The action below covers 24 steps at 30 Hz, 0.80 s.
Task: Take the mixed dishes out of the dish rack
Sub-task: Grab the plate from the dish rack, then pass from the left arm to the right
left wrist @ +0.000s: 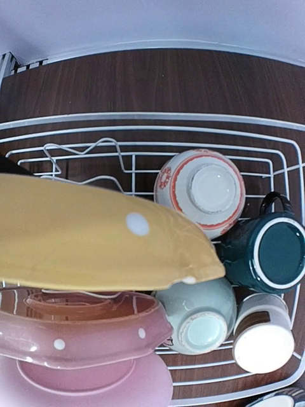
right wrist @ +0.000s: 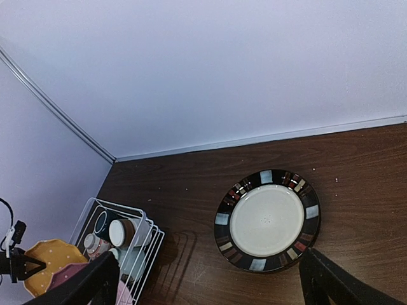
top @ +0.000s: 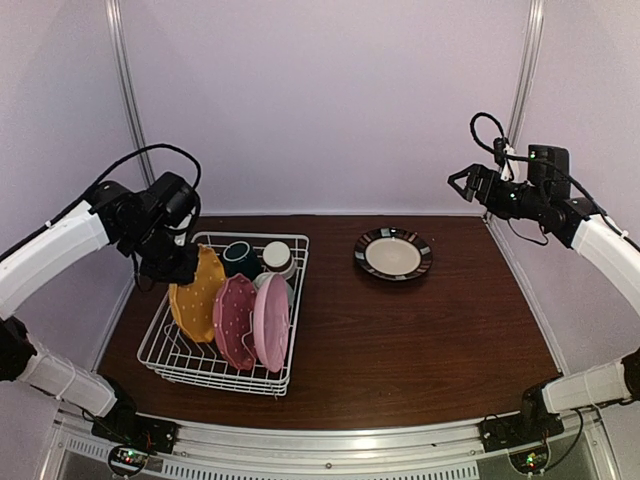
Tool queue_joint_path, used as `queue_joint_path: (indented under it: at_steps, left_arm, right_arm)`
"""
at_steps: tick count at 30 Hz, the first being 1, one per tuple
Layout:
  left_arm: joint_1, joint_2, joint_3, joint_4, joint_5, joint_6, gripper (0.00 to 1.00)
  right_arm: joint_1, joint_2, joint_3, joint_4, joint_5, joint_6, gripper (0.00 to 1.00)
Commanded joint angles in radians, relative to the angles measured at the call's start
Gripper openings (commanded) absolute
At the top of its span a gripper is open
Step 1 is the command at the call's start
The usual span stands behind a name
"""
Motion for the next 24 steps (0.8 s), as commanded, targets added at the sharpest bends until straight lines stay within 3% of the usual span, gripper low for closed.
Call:
queue_joint_path:
  at_steps: [1,6,16,19,24]
  left_arm:
    - [0.004,-0.008,0.098,-0.041,-0.102,0.026,0.00]
    - [0.003,-0.004,0.194,-0.099,-0.163,0.039,0.00]
    - [0.003,0.019,0.451,-0.065,-0.141,0.116,0.00]
    - [0.003,0.016,0.520,0.047,-0.016,0.173,0.00]
    - [0.003,-0.001,0.511,0.201,0.153,0.192,0.00]
  right_arm:
    - [0.006,0.007,0.005,0.016,0.002,0.007,1.00]
    - [0.006,0.007,0.005,0.023,-0.009,0.007,1.00]
    - [0.016,-0.004,-0.002,0.067,-0.106,-0.011,1.00]
    - [0.049,-0.001,-0.012,0.108,-0.157,0.004,1.00]
    - [0.148,0.012,-0.016,0.139,-0.174,0.015,1.00]
